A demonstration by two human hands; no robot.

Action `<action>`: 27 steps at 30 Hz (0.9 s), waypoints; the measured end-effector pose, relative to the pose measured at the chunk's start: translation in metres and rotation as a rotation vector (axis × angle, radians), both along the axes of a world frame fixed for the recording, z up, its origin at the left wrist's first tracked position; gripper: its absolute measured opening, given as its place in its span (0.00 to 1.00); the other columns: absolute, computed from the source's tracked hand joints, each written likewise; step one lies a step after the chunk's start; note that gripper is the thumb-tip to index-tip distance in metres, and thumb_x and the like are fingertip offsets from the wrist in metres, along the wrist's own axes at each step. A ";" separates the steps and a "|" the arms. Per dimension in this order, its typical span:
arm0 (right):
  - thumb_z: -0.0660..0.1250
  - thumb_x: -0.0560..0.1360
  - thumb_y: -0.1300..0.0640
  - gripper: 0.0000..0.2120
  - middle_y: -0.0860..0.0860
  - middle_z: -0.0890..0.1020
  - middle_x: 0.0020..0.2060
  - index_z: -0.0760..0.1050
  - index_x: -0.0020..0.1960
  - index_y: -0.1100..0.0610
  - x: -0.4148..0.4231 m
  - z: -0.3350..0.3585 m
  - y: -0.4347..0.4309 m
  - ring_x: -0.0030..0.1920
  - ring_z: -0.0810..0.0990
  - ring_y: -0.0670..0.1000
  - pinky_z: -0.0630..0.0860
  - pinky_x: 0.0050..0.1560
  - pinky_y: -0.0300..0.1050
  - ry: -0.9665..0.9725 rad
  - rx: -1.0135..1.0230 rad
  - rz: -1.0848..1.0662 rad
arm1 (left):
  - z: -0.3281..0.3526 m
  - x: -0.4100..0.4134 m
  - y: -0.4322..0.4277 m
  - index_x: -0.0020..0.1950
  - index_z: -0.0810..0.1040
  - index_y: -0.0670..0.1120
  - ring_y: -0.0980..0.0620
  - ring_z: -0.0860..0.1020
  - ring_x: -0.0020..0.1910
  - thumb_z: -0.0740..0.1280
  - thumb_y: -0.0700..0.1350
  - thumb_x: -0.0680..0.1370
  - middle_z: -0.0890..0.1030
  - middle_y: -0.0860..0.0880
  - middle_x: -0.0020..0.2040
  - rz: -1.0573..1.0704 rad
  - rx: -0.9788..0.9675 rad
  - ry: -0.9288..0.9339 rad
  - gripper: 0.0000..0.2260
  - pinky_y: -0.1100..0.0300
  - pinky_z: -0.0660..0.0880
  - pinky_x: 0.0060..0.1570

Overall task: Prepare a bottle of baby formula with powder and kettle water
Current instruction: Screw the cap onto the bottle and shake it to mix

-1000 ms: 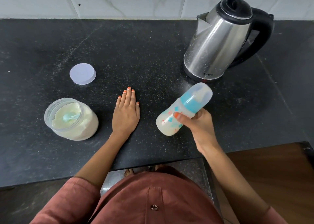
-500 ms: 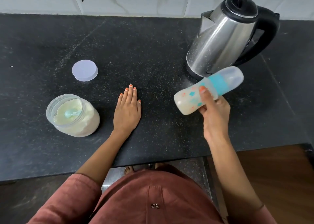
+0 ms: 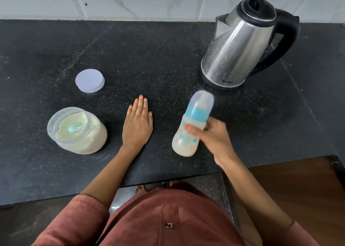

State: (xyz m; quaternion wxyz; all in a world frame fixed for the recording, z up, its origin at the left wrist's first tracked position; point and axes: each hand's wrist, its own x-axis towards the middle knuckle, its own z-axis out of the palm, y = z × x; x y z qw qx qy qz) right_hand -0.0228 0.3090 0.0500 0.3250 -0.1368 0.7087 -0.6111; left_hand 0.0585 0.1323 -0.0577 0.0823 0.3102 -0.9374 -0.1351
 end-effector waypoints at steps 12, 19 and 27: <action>0.74 0.65 0.64 0.10 0.41 0.82 0.35 0.79 0.43 0.53 -0.005 0.005 0.000 0.35 0.81 0.36 0.77 0.36 0.31 0.112 0.085 0.062 | 0.000 -0.001 0.000 0.74 0.55 0.38 0.45 0.54 0.74 0.50 0.45 0.82 0.56 0.41 0.75 -0.003 0.001 0.004 0.21 0.52 0.49 0.72; 0.71 0.64 0.55 0.10 0.46 0.83 0.43 0.77 0.45 0.51 -0.014 0.004 0.000 0.45 0.82 0.44 0.80 0.50 0.44 -0.052 -0.180 -0.243 | 0.000 0.000 0.000 0.73 0.55 0.38 0.45 0.55 0.74 0.51 0.44 0.82 0.57 0.41 0.75 -0.003 -0.006 0.009 0.21 0.52 0.50 0.72; 0.69 0.70 0.63 0.09 0.43 0.82 0.40 0.76 0.45 0.50 -0.027 0.016 0.001 0.42 0.82 0.40 0.79 0.48 0.40 0.005 -0.260 -0.355 | -0.001 0.000 0.000 0.73 0.56 0.37 0.44 0.56 0.74 0.52 0.44 0.82 0.58 0.40 0.74 -0.003 -0.003 0.017 0.21 0.51 0.51 0.72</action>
